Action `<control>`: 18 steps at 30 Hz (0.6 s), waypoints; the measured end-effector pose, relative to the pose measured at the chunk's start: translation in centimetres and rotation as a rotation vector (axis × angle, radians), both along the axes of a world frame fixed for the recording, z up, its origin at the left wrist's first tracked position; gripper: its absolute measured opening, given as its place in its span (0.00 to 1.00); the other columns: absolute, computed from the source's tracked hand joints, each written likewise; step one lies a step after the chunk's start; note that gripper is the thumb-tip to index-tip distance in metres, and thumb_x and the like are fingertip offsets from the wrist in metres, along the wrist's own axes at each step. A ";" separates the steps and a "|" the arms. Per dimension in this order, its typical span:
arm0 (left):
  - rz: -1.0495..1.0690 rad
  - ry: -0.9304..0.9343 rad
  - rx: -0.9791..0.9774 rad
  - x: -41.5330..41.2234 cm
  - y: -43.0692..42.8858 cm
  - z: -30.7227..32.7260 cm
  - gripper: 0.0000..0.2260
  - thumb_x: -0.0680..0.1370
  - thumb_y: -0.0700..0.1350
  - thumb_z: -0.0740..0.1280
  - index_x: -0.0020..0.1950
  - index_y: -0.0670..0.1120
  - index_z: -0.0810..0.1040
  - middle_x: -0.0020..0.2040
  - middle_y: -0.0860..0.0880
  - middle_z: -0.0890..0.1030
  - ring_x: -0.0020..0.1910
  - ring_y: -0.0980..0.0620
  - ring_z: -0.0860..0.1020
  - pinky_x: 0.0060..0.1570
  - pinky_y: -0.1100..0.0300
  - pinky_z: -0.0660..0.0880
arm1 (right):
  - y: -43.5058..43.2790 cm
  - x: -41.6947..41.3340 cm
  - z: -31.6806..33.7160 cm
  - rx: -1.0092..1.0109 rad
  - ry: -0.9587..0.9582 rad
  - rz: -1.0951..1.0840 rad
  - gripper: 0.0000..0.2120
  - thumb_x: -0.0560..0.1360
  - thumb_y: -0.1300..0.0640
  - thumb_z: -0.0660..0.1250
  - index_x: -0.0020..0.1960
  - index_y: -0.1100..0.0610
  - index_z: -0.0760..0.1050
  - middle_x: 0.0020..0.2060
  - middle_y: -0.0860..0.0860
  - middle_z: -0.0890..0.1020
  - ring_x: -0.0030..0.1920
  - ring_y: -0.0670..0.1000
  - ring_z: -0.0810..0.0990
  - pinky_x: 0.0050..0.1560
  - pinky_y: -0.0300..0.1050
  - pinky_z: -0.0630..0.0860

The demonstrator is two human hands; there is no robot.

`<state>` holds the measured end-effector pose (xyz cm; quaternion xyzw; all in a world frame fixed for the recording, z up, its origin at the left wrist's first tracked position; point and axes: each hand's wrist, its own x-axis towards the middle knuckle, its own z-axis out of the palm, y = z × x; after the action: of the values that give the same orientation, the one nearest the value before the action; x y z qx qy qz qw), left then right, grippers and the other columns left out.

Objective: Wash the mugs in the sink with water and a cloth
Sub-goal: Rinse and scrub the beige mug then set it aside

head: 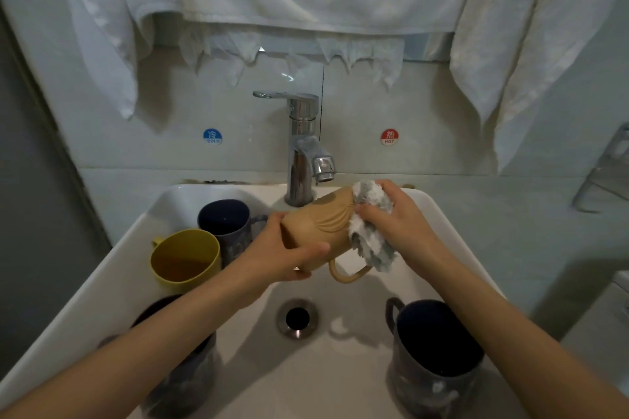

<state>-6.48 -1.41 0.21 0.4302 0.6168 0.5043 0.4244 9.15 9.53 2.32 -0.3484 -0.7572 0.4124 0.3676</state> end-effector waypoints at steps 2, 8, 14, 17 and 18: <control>0.039 0.119 0.034 -0.4 0.0 -0.1 0.33 0.67 0.46 0.75 0.66 0.51 0.62 0.63 0.49 0.70 0.57 0.50 0.75 0.49 0.53 0.80 | 0.0 0.0 -0.2 0.045 -0.013 -0.018 0.14 0.77 0.53 0.65 0.57 0.50 0.62 0.44 0.44 0.75 0.42 0.41 0.76 0.36 0.31 0.73; 0.095 0.525 0.153 0.2 -0.2 -0.6 0.34 0.64 0.48 0.78 0.63 0.53 0.62 0.58 0.55 0.66 0.54 0.57 0.70 0.43 0.68 0.71 | -0.5 -0.6 -1.7 0.562 -0.153 -0.135 0.10 0.77 0.51 0.63 0.55 0.54 0.70 0.55 0.50 0.74 0.56 0.45 0.66 0.51 0.26 0.58; 0.100 0.630 0.264 0.5 -0.2 -0.9 0.29 0.66 0.45 0.74 0.63 0.45 0.66 0.48 0.58 0.70 0.53 0.56 0.73 0.43 0.74 0.69 | -5.1 -2.4 -2.0 0.834 -0.198 0.210 0.19 0.76 0.48 0.59 0.63 0.54 0.74 0.60 0.51 0.76 0.61 0.49 0.70 0.64 0.39 0.60; 0.095 0.636 0.320 0.5 -0.2 -0.7 0.32 0.62 0.53 0.76 0.60 0.48 0.65 0.53 0.57 0.70 0.52 0.60 0.72 0.44 0.70 0.70 | -3.8 -2.1 -1.1 0.833 -0.282 0.130 0.19 0.78 0.48 0.55 0.65 0.52 0.73 0.61 0.52 0.76 0.62 0.52 0.70 0.62 0.43 0.63; 0.118 0.634 0.306 0.6 -0.4 -0.5 0.34 0.62 0.51 0.78 0.61 0.50 0.64 0.55 0.55 0.69 0.53 0.59 0.71 0.44 0.69 0.70 | -2.8 -1.7 -0.8 0.766 -0.292 0.041 0.19 0.79 0.48 0.54 0.64 0.52 0.74 0.61 0.52 0.76 0.61 0.52 0.71 0.60 0.43 0.63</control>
<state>-5.88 -1.79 -0.27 0.5875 0.6590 0.4559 0.1126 7.49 6.76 1.51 -0.2259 -0.9071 0.0541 0.3511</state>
